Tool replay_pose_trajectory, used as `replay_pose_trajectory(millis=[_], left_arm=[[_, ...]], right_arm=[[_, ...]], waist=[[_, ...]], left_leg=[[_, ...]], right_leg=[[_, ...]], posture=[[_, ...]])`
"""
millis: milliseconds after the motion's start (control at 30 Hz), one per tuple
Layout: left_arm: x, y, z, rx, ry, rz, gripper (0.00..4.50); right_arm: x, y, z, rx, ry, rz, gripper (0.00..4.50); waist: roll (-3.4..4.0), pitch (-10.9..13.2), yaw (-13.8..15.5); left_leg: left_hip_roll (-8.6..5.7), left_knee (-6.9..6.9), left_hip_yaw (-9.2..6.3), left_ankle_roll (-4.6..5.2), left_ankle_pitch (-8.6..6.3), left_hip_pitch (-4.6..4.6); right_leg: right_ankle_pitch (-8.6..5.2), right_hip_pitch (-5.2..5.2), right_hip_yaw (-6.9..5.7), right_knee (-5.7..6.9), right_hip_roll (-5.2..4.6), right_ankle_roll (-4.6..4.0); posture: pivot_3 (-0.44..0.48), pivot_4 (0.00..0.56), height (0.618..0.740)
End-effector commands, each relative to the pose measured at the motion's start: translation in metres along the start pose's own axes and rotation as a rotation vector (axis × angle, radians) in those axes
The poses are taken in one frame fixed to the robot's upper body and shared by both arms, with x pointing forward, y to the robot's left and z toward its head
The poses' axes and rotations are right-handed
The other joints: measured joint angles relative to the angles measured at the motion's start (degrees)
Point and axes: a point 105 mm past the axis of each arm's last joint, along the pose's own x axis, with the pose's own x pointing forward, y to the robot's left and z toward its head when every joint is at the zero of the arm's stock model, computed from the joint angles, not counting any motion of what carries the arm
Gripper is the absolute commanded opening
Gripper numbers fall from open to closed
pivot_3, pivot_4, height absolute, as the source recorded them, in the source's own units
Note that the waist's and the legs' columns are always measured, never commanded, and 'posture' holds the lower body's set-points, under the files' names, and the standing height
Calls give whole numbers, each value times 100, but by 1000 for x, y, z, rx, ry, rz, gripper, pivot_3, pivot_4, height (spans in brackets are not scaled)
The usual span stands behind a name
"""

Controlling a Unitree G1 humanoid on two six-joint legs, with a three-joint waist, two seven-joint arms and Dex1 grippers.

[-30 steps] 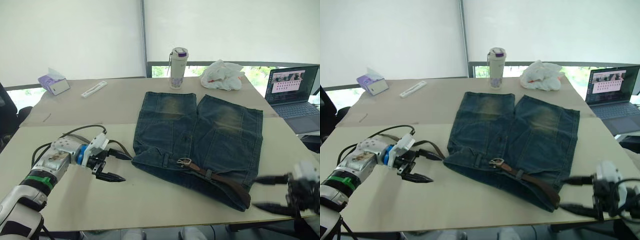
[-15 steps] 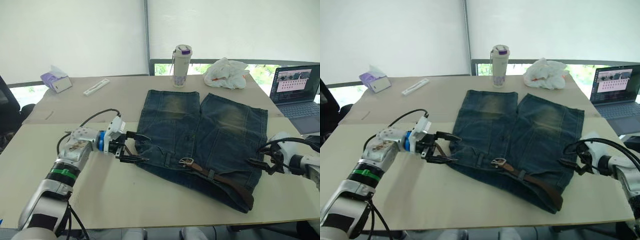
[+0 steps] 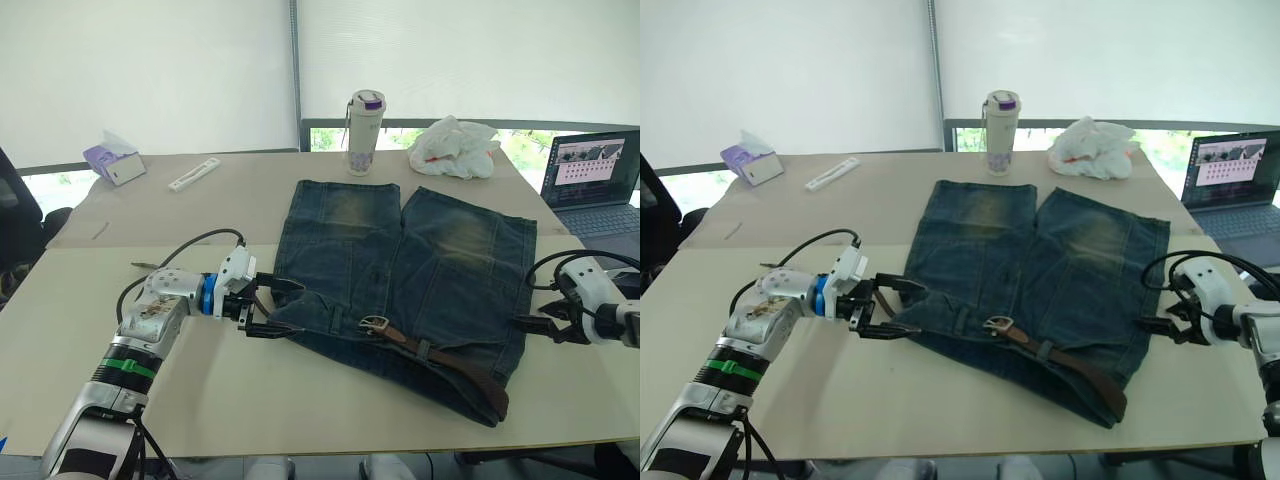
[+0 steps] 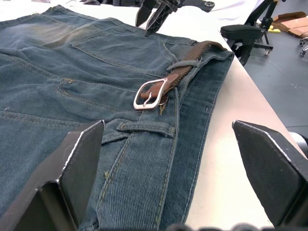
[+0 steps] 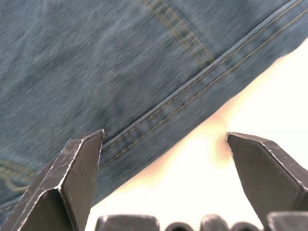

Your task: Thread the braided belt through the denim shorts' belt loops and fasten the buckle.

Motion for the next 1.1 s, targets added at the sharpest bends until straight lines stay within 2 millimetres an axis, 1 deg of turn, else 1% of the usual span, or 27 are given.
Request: replay_pose_trajectory(millis=[33, 100, 200, 267, 433, 467, 567, 667, 767, 867, 1000, 1100], left_arm=[[0, 1, 9, 43, -11, 3, 4500], [1, 2, 9, 46, -11, 6, 4500], [3, 3, 7, 48, -11, 14, 4500], [4, 2, 6, 50, -8, 18, 4500], [4, 4, 7, 46, -19, 43, 4500], [5, 4, 7, 48, -18, 49, 4500], [6, 5, 8, 52, -18, 61, 4500], [7, 5, 9, 56, -20, 71, 4500], [8, 4, 10, 56, -20, 76, 4500], [8, 3, 9, 56, -12, 84, 4500], [6, 5, 7, 47, -12, 106, 4500], [4, 6, 4, 45, -8, 121, 4500]], right_arm=[[7, 15, 1, -56, 5, 69, 4231], [11, 19, 8, -128, -25, 81, 3703], [17, 12, 13, -295, -1, 12, 2652], [21, 9, 15, -335, 3, -9, 1927], [35, 3, 30, -405, -21, -61, 228], [40, 0, 37, -407, -37, -90, 33], [52, -6, 56, -403, -80, -178, 33], [59, -10, 72, -417, -111, -266, 33], [65, -10, 92, -387, -173, -365, 33], [67, -11, 100, -375, -194, -419, 33], [63, -17, 110, -329, -261, -519, 33], [65, -16, 110, -249, -296, -508, 33]], waist=[[1, -1, -20], [0, -1, -42], [0, -1, -109], [-2, -2, -157], [-5, -3, -158], [-5, -3, -156], [-10, -2, -200], [-9, -2, -207], [-9, -2, -215], [-8, -1, -228], [-5, -1, -230], [-4, 0, -223]], left_leg=[[3, 0, 0, 1, 0, 0], [5, 0, 0, 1, -1, 1], [5, 0, 2, 1, -1, 2], [7, 0, 1, 1, -1, 5], [6, 0, 0, 1, -1, 10], [7, 0, 0, 1, -1, 11], [8, -1, -2, 1, -1, 15], [7, -2, -5, 1, -1, 15], [5, -5, -8, 0, -1, 11], [3, -8, -8, 0, 0, 9], [-1, -11, -9, 0, 0, 8], [-3, -11, -10, 0, 0, 6]], right_leg=[[0, 0, 0, 0, 3, 0], [1, 0, 0, 1, 6, -1], [1, 1, 1, 1, 8, -2], [4, 3, 3, 1, 8, -5], [7, 9, 4, -1, 7, -5], [8, 8, 5, -2, 7, -5], [15, 8, 11, -4, 6, -10], [15, 7, 11, -5, 6, -10], [15, 5, 11, -8, 3, -10], [15, 3, 11, -8, 0, -10], [15, 3, 10, -8, -4, -10], [16, 2, 10, -9, -5, -9]], posture=[[0, 150, 740], [0, 150, 740], [0, 150, 740], [0, 150, 740], [0, 150, 740], [0, 150, 740], [0, 150, 740], [0, 150, 740], [0, 150, 740], [0, 150, 740], [0, 150, 740], [0, 150, 740]])
